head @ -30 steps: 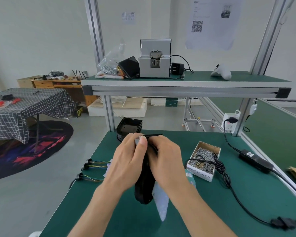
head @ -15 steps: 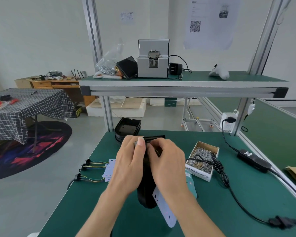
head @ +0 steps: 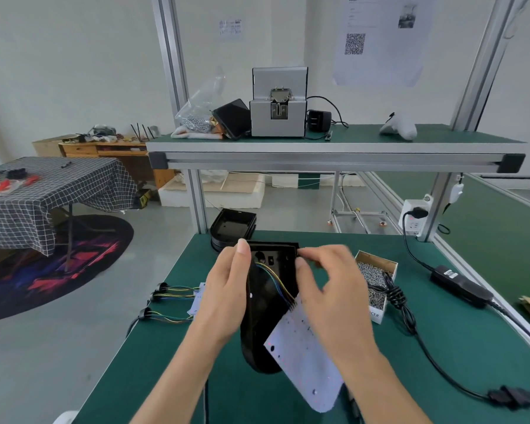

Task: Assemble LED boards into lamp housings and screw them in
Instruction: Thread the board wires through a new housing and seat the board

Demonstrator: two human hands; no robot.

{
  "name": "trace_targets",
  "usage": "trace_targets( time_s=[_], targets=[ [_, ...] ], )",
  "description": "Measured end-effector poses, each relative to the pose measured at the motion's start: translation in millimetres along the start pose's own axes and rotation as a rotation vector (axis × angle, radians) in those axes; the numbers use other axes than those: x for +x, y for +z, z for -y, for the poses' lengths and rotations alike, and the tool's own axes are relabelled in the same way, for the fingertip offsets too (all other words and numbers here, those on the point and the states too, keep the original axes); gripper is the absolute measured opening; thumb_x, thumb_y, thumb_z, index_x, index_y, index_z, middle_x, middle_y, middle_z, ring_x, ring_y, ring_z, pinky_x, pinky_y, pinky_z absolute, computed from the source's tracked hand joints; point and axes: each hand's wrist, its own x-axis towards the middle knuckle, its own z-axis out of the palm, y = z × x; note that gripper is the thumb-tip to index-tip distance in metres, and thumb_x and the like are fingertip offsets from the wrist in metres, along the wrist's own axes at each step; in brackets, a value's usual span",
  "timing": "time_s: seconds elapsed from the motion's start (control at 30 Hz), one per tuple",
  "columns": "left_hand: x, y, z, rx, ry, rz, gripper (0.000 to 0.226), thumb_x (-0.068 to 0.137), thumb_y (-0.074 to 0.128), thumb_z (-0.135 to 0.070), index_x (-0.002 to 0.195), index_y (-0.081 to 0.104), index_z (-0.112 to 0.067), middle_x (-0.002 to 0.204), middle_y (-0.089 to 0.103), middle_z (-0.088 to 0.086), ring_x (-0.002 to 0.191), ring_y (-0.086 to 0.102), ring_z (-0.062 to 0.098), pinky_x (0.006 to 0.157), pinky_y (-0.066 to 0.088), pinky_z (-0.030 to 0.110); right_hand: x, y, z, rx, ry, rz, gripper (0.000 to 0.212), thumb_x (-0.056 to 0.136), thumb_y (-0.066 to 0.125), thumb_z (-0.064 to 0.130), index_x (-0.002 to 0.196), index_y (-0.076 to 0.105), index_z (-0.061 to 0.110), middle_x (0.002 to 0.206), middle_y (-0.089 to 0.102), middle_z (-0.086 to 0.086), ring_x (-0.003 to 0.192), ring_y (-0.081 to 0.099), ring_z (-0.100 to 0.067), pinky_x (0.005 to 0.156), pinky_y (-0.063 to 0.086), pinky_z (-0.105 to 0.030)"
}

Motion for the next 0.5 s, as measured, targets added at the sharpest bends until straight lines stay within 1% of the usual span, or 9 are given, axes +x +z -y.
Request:
trace_targets(
  time_s=[0.07,0.1,0.13,0.2,0.23,0.27,0.33,0.4,0.5],
  targets=[
    [2.1,-3.7,4.0,-0.014,-0.025,0.014,0.065,0.09,0.027,-0.084,0.077,0.032,-0.021,0.078,0.036,-0.007,0.073,0.037,0.01,0.074,0.039,0.039,5.8,-9.5,-10.5,0.025,0.206,0.165,0.024,0.098,0.065,0.042,0.121,0.06,0.035,0.111,0.057,0.02,0.099,0.058,0.005,0.083,0.043,-0.012],
    [4.5,-6.4,7.0,-0.041,-0.052,0.045,0.073,0.089,0.027,-0.087,0.079,0.039,-0.016,0.081,0.042,-0.007,0.078,0.042,0.01,0.08,0.043,0.045,8.5,-11.5,-14.3,0.077,0.301,0.303,0.021,0.099,0.065,0.043,0.118,0.058,0.037,0.104,0.059,0.021,0.087,0.059,0.007,0.076,0.042,-0.01],
    [6.7,-7.9,10.0,-0.073,-0.079,0.079,0.085,0.086,0.028,-0.091,0.087,0.052,-0.009,0.089,0.053,-0.007,0.087,0.051,0.011,0.093,0.046,0.055,9.4,-12.0,-18.8,0.146,0.345,0.432,0.008,0.101,0.063,0.042,0.105,0.06,0.035,0.089,0.06,0.021,0.07,0.056,0.003,0.067,0.042,-0.013],
    [9.8,-8.7,11.3,-0.212,-0.173,0.127,0.103,0.079,0.036,-0.097,0.121,0.067,-0.009,0.125,0.068,-0.001,0.121,0.061,0.02,0.111,0.042,0.059,9.3,-13.0,-23.9,0.187,0.293,0.563,0.032,0.106,0.057,0.037,0.078,0.052,0.022,0.066,0.043,0.013,0.057,0.037,-0.009,0.056,0.034,-0.023],
    [10.6,-9.3,10.3,-0.315,-0.236,0.158,0.105,0.079,0.04,-0.096,0.131,0.066,-0.009,0.136,0.066,0.009,0.131,0.059,0.029,0.118,0.037,0.055,9.8,-14.0,-23.5,0.211,0.29,0.591,0.036,0.107,0.056,0.034,0.075,0.048,0.02,0.063,0.038,0.01,0.056,0.032,-0.01,0.053,0.03,-0.024],
    [11.0,-10.5,9.1,-0.409,-0.278,0.183,0.101,0.082,0.043,-0.092,0.132,0.067,-0.007,0.137,0.065,0.018,0.132,0.06,0.036,0.114,0.043,0.056,10.1,-14.3,-22.8,0.256,0.302,0.583,0.037,0.107,0.056,0.031,0.073,0.047,0.02,0.062,0.036,0.009,0.055,0.03,-0.01,0.051,0.028,-0.024],
    [12.2,-11.8,8.2,-0.583,-0.304,0.217,0.094,0.085,0.047,-0.087,0.125,0.073,-0.006,0.13,0.068,0.024,0.121,0.067,0.039,0.098,0.056,0.047,10.7,-15.0,-23.5,0.324,0.332,0.547,0.037,0.107,0.058,0.03,0.071,0.051,0.022,0.061,0.037,0.008,0.056,0.03,-0.011,0.051,0.026,-0.025],
    [13.7,-12.5,10.2,-0.694,-0.362,0.206,0.101,0.07,0.06,-0.091,0.123,0.074,-0.007,0.127,0.07,0.026,0.117,0.069,0.04,0.087,0.061,0.043,10.7,-15.5,-24.0,0.35,0.37,0.5,0.036,0.106,0.058,0.031,0.072,0.054,0.019,0.062,0.035,0.007,0.058,0.029,-0.011,0.054,0.025,-0.027],
    [10.0,-8.3,17.4,-0.732,-0.376,0.272,0.108,0.067,0.065,-0.09,0.134,0.068,-0.006,0.138,0.063,0.024,0.129,0.061,0.04,0.108,0.05,0.05,7.1,-13.2,-21.5,0.395,0.426,0.456,0.034,0.105,0.059,0.03,0.073,0.065,0.025,0.059,0.039,0.013,0.056,0.032,-0.008,0.051,0.029,-0.02]
  ],
)
